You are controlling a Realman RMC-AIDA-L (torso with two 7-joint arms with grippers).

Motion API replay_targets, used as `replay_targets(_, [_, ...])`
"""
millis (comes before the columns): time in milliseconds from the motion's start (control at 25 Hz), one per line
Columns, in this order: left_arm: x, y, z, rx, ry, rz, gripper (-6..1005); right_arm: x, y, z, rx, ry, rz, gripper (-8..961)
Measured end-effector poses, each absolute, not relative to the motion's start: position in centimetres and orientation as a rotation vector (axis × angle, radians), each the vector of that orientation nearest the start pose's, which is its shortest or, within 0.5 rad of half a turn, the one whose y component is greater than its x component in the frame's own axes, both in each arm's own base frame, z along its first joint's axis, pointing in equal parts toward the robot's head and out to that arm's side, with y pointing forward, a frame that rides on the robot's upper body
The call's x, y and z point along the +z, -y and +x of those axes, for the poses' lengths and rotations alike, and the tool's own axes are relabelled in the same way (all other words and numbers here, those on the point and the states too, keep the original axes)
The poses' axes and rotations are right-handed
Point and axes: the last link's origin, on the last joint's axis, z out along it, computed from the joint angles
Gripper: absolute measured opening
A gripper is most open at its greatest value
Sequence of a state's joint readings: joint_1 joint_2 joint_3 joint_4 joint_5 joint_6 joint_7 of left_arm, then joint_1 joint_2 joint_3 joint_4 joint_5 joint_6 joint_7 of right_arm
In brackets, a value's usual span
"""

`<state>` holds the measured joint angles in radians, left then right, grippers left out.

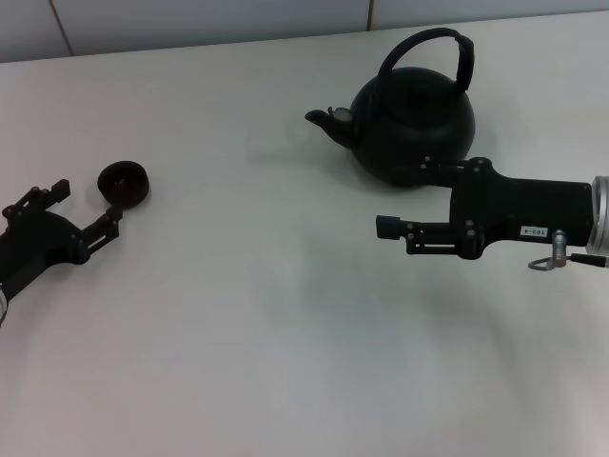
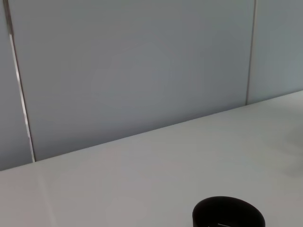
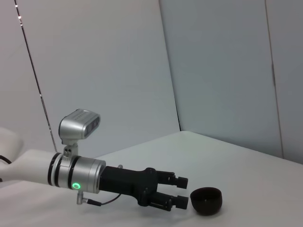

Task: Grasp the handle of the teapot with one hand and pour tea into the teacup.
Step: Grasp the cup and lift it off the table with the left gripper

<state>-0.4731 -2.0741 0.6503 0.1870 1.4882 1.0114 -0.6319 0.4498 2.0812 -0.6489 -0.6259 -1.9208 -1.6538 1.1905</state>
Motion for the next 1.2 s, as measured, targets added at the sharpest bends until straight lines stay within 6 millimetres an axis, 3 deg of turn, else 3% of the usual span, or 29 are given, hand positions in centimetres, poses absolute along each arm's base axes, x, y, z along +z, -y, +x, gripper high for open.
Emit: replay_targets(1200, [-4.9,-35.2,-32.8,-0.398,0.532,-2.211,782,0.7,-30.7,27.1,0.846,-0.463,-2.673,751])
